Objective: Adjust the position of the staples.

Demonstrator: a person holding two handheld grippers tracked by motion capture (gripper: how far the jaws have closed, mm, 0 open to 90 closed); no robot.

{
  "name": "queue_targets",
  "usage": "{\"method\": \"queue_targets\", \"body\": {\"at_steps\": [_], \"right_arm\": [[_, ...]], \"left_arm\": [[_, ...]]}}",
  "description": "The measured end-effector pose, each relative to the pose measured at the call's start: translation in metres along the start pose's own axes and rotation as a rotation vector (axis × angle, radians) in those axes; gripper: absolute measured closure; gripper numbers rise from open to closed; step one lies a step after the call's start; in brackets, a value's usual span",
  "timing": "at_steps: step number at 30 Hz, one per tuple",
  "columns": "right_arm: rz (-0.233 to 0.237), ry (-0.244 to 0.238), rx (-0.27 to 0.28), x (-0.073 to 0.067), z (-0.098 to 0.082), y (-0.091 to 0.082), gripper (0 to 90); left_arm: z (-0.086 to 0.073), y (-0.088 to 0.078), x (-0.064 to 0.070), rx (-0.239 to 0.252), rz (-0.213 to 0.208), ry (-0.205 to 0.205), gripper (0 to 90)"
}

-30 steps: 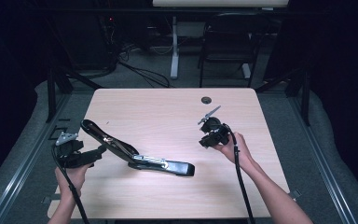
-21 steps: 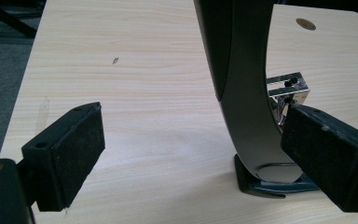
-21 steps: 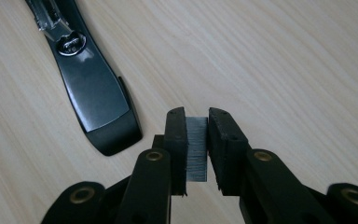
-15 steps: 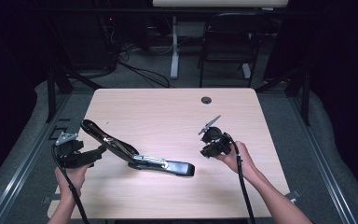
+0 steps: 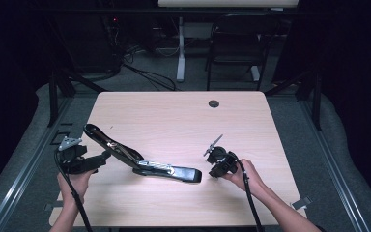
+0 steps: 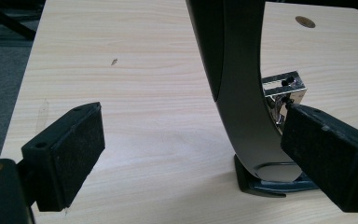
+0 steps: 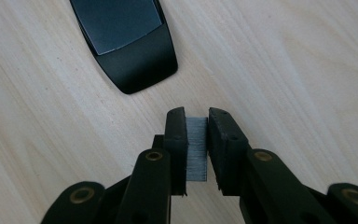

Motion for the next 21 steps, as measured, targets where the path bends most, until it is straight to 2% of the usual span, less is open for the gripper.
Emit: {"method": "queue_targets", "body": {"at_steps": [6, 10, 13, 21], "right_arm": [[0.009, -0.001, -0.041, -0.001, -0.003, 0.01, 78.0], [0.014, -0.009, -0.046, 0.0, -0.003, 0.012, 77.6], [0.014, -0.013, -0.052, 0.0, -0.003, 0.012, 73.2], [0.019, 0.007, 0.02, 0.002, 0.002, -0.004, 66.3]], "left_arm": [[0.0, -0.001, 0.0, -0.007, -0.003, 0.002, 6.4], [0.0, 0.0, 0.0, -0.006, -0.003, 0.003, 6.4], [0.0, -0.001, 0.001, 0.0, -0.005, 0.005, 6.3], [0.0, -0.001, 0.002, -0.003, -0.003, 0.008, 6.1]]}}
Point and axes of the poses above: each handheld gripper's, and its own axes: y roughly forward along the jaws, z roughly out of its top, x roughly to its right, the point moved 5 cm from there along y, roughly forward along the jaws, and after that the axes turned 6 degrees about -y, right-handed, at the moved point
